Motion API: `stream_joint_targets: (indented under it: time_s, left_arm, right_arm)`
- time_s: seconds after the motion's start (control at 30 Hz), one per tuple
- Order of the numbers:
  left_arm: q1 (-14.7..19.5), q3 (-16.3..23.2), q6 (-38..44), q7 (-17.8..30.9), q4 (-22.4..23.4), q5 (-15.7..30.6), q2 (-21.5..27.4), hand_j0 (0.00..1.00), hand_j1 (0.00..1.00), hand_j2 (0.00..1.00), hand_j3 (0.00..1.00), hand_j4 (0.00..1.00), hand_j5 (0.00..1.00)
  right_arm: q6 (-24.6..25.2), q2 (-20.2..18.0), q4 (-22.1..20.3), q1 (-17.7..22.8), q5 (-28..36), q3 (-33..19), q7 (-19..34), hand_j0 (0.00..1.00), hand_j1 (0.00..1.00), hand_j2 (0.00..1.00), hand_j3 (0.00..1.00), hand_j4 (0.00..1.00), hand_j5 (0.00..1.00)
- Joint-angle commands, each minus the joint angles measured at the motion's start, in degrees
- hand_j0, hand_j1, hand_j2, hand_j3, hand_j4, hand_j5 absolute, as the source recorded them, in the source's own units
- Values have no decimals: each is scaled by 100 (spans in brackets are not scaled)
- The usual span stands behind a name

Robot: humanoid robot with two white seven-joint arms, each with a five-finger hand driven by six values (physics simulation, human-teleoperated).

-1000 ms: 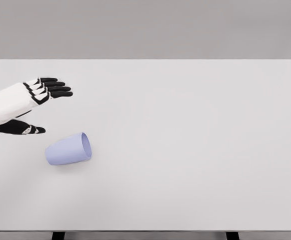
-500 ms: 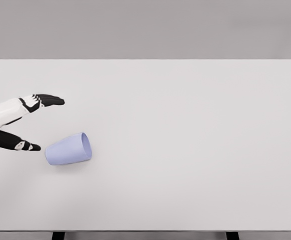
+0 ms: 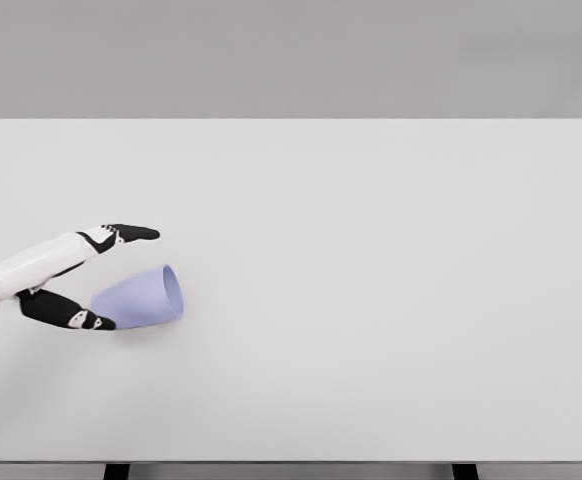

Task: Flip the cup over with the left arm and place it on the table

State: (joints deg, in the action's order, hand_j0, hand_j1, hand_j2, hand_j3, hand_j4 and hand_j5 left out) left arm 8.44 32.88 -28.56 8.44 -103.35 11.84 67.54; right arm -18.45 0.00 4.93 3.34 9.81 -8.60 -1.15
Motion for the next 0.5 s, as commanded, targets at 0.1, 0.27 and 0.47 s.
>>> stream_joint_targets:
  time_s: [0.1, 0.27, 0.47]
  left_arm:
    - [53, 8, 667, 0, -1, 46, -233, 100, 100, 100, 100, 100, 100]
    - [70, 17, 790, 0, -1, 46, -400, 100, 100, 100, 100, 100, 100]
    - [79, 114, 781, 9, -1, 55, -523, 100, 100, 100, 100, 100, 100]
  right_arm:
    - [-1, 0, -1, 0, 4, -1, 1, 100, 100, 100, 100, 100, 100]
    - [-1, 0, -1, 0, 4, -1, 1, 100, 100, 100, 100, 100, 100]
    - [-1, 0, -1, 0, 4, -1, 1, 100, 100, 100, 100, 100, 100]
